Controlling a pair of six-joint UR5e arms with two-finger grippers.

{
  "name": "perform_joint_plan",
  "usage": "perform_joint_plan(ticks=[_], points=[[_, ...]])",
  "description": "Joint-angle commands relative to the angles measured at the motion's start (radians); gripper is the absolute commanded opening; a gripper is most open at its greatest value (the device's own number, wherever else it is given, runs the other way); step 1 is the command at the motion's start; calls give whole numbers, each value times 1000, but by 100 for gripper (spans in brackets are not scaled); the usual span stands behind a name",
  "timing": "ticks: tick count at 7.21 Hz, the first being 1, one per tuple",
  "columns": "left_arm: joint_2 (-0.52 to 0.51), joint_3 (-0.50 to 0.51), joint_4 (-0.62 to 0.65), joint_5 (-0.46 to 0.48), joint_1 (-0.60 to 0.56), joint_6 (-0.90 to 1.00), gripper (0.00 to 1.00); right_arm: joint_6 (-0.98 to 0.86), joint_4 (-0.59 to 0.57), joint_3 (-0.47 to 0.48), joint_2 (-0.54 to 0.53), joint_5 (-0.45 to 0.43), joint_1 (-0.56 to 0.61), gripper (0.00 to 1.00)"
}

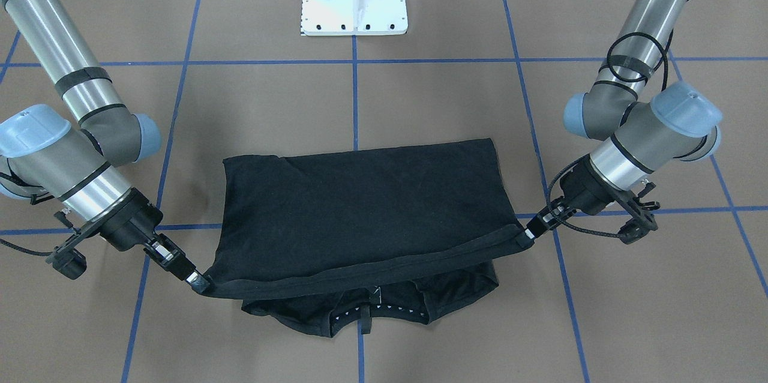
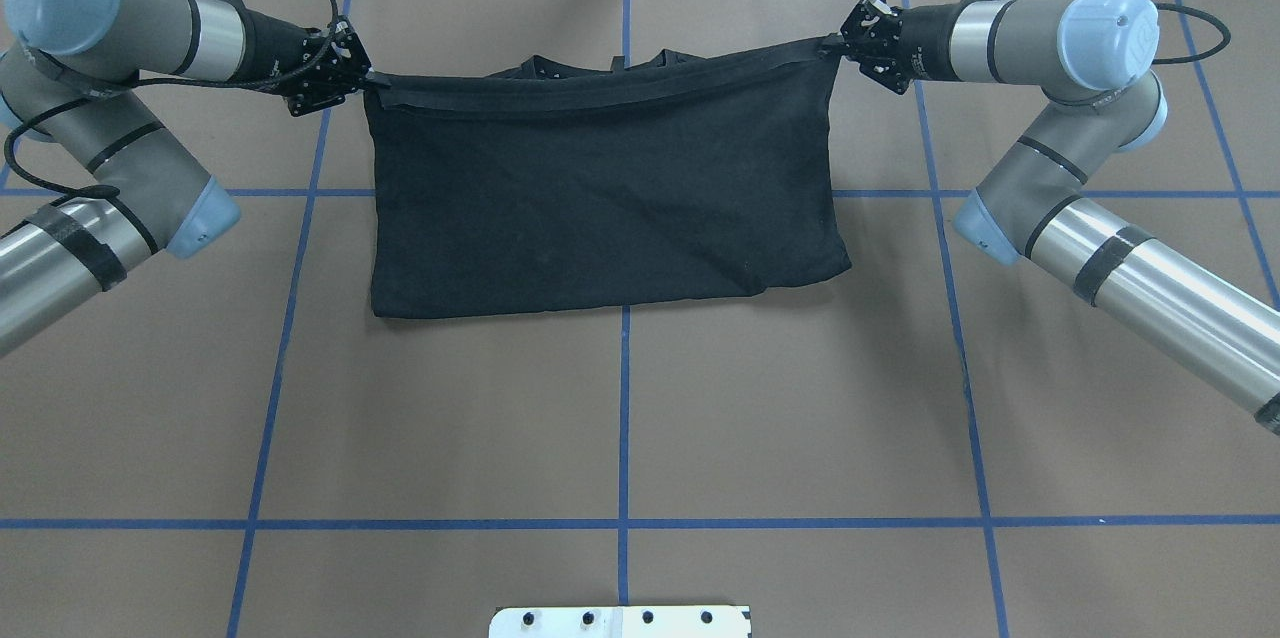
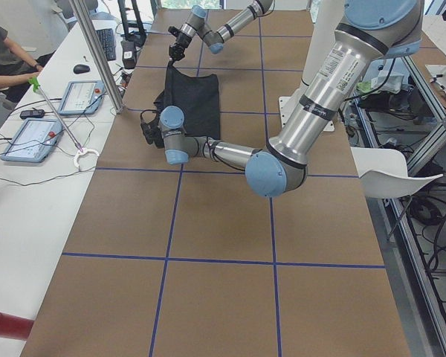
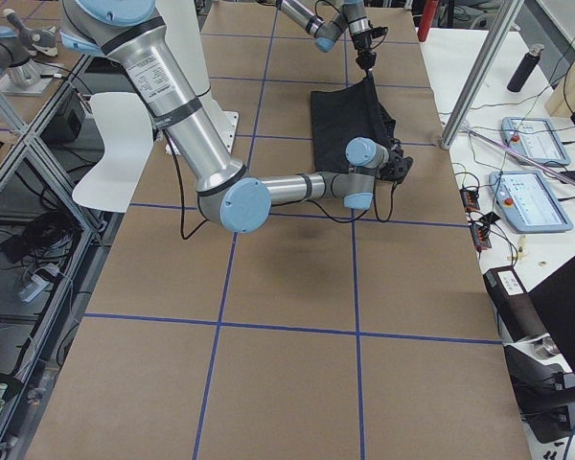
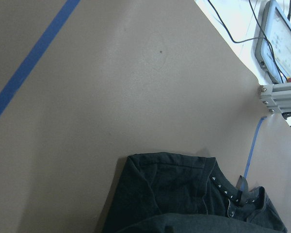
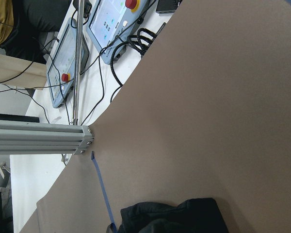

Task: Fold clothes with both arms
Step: 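Lay the hem down over the collar with both grippers, then open both grippers and release the hem edge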

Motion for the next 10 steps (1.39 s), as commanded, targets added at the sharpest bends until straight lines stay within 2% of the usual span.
perform_joint_plan(ticks=[1,5,6,7,8,10], points=[[-6,-1,2,0,0,1,0,0,-1,0,0,-2,0,0],[-8,11,3,2,-3,1,0,6,-14,-4,0,-2,6,0],[-8,13,5,2,-3,1,12,8,-51,-4,15,-2,6,33],[-8,15,3,3,-4,9,99,8,-88,-2,33,-2,6,87],[-14,13,6,3,-6,9,100,14,-111,-2,44,-2,9,100],[-14,19,8,3,-33,12,100,17,-122,-2,49,7,16,100]])
